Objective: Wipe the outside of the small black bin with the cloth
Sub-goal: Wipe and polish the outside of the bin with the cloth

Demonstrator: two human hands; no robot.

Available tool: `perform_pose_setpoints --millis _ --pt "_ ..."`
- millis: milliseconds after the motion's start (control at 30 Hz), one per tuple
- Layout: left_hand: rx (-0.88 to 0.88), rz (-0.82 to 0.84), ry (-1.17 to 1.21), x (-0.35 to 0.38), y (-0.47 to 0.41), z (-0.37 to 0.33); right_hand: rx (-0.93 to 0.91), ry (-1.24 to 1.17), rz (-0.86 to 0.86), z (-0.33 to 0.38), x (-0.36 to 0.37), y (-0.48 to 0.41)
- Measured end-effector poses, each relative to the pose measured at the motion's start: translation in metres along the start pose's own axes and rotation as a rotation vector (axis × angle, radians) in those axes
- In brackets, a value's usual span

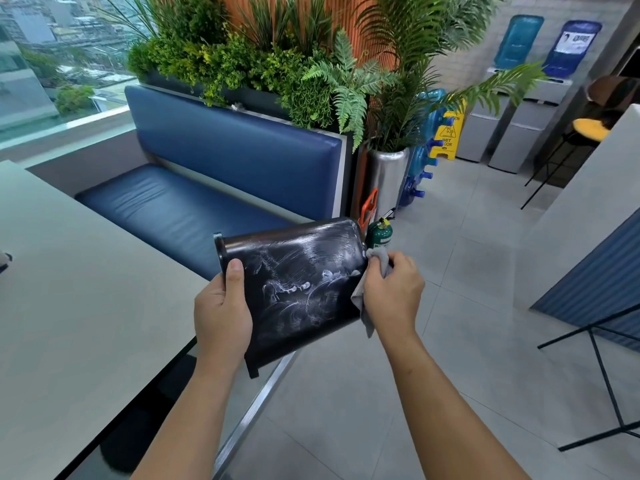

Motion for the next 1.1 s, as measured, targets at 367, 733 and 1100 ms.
perform_pose_setpoints --millis 367,733,1100 --pt "0.003 0.014 0.0 -0.005 0.0 0.001 -0.135 0.075 0.024 -0.001 -0.007 -0.002" --pt "0.0 -0.019 0.006 -0.006 -0.002 0.002 -0.351 0.038 0.117 0.006 -0.012 0.013" --pt "-0.055 -0.014 0.075 -0.007 -0.002 0.01 -0.568 0.084 0.112 0.033 -0.014 -0.019"
Point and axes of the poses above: each hand's wrist, its own y-axis away from the middle knuckle, its own x-axis out of the palm, z = x × y, the point moved 3 cm from there along -y, towards the middle knuckle, and after that the axes turned 12 degrees about x, right-handed, at the moved point
